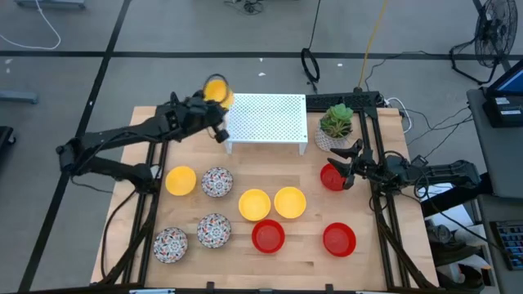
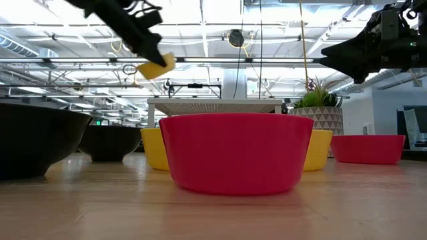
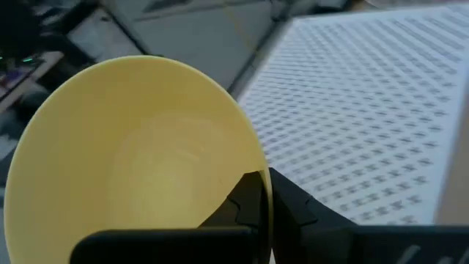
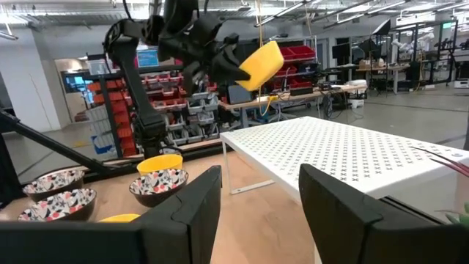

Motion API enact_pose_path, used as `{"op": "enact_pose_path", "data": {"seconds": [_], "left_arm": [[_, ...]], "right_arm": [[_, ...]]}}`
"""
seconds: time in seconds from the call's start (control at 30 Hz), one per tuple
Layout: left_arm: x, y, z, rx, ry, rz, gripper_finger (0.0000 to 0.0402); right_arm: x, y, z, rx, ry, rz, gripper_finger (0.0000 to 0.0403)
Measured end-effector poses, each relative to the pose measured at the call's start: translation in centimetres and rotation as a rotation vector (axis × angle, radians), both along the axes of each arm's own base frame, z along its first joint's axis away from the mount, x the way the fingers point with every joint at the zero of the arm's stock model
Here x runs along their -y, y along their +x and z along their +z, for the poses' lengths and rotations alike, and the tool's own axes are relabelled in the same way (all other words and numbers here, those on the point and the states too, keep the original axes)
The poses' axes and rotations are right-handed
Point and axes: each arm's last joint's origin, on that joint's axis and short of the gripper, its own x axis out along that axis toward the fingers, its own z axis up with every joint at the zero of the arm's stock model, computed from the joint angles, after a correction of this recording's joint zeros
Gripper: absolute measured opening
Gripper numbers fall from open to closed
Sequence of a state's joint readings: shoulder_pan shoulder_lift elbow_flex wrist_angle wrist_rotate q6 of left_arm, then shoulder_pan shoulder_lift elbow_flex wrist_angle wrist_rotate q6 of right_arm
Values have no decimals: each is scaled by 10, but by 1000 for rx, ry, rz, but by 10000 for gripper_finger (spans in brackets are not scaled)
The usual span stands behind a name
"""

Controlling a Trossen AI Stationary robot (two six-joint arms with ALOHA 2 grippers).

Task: Pick & Place Mini bowls
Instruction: Put the yellow bowl on the shelf

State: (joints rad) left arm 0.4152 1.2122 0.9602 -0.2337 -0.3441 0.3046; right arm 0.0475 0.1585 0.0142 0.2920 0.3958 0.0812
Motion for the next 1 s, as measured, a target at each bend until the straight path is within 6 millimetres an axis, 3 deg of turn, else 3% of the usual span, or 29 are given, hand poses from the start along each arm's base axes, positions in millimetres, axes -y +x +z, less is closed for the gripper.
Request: {"op": "enact_pose_path", "data": {"seconds": [0.23, 0.4, 0.67, 1.0], "left_arm": [[-17, 50, -6, -204, -80, -23, 15], [-38, 70, -7, -273, -150, 3, 8], [-62, 75, -28, -313, -320, 3, 6], [-69, 72, -28, -289, -338, 39, 10]], "right_arm": [[0, 0, 0, -1, 10, 2, 171], [0, 0, -1, -2, 10, 1, 171], [0, 0, 0, -1, 10, 1, 171], [0, 0, -1, -2, 10, 1, 171]]}}
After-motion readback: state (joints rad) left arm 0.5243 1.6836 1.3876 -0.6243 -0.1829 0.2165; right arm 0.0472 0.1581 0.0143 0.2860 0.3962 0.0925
